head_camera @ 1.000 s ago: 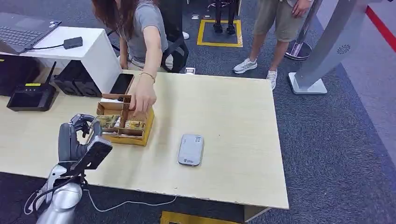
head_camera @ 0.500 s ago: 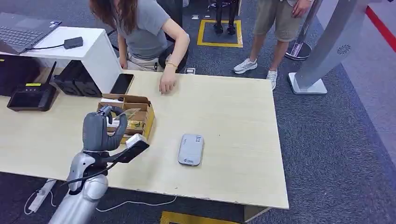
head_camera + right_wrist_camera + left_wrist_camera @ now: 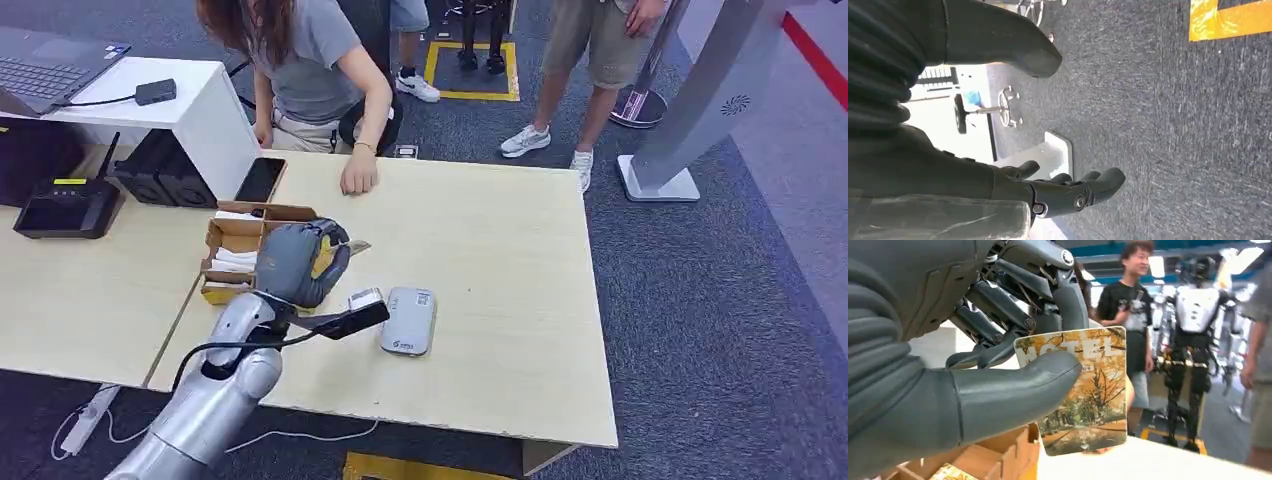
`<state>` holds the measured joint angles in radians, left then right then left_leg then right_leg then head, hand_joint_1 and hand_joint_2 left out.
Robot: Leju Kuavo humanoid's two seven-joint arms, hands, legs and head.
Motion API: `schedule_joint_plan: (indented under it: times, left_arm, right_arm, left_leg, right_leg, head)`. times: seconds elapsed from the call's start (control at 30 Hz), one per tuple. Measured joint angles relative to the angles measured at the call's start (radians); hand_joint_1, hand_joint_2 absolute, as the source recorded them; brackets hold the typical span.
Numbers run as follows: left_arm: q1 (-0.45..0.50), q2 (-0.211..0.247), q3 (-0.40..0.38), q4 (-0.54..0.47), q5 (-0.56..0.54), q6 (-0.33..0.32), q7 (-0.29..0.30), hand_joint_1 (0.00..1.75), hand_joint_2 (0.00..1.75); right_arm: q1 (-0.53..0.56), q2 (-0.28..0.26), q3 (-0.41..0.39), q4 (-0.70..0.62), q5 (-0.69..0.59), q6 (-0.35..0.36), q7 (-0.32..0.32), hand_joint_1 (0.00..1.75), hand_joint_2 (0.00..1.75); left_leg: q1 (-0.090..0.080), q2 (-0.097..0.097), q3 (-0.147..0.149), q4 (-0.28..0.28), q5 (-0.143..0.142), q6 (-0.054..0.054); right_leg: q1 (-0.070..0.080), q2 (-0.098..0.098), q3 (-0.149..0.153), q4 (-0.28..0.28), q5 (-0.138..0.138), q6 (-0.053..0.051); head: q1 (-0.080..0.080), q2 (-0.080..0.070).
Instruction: Pass the card to the sensor for recognition and then transmit it.
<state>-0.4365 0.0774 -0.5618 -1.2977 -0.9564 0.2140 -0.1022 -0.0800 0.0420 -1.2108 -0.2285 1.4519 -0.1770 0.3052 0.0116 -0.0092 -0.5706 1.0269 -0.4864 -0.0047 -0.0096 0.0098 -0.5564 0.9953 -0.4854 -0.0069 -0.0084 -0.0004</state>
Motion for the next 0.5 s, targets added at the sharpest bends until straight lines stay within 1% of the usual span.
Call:
schedule_joint_plan:
  times: [0.13, 0.23, 0.3, 0.4, 0.5]
  left_arm:
    - [-0.042, -0.001, -0.056, 0.046, -0.066, -0.034, 0.015, 1.75, 1.75]
    - [-0.071, -0.006, -0.105, 0.082, -0.105, -0.046, 0.024, 1.75, 1.75]
    - [-0.087, -0.009, -0.127, 0.101, -0.127, -0.049, 0.026, 1.75, 1.75]
    - [-0.119, -0.011, -0.179, 0.14, -0.172, -0.048, 0.027, 1.75, 1.75]
    - [-0.134, -0.016, -0.216, 0.166, -0.205, -0.036, 0.032, 1.75, 1.75]
  right_arm:
    - [0.0, -0.006, 0.003, 0.0, -0.001, 0.0, 0.0, 0.0, 1.75]
    - [0.0, -0.01, 0.003, 0.0, -0.001, 0.0, -0.002, 0.0, 1.75]
    - [0.0, -0.011, 0.003, 0.0, -0.001, 0.002, -0.003, 0.0, 1.75]
    - [-0.001, -0.014, 0.003, 0.0, -0.004, 0.004, -0.006, 0.0, 1.75]
    - [0.0, -0.015, 0.003, 0.0, -0.005, 0.006, -0.006, 0.0, 1.75]
  left_leg:
    - [0.0, 0.0, 0.0, 0.0, 0.0, 0.0]
    - [0.0, 0.0, 0.0, 0.0, 0.0, 0.0]
    - [0.0, 0.0, 0.0, 0.0, 0.0, 0.0]
    - [0.0, 0.0, 0.0, 0.0, 0.0, 0.0]
    - [0.0, 0.0, 0.0, 0.0, 0.0, 0.0]
  right_leg:
    - [0.0, 0.0, 0.0, 0.0, 0.0, 0.0]
    - [0.0, 0.0, 0.0, 0.0, 0.0, 0.0]
    - [0.0, 0.0, 0.0, 0.0, 0.0, 0.0]
    - [0.0, 0.0, 0.0, 0.0, 0.0, 0.0]
    - [0.0, 0.0, 0.0, 0.0, 0.0, 0.0]
  head:
    - [0.0, 0.0]
    - [0.0, 0.0]
    - [0.0, 0.0]
    - [0.0, 0.0]
    - [0.0, 0.0]
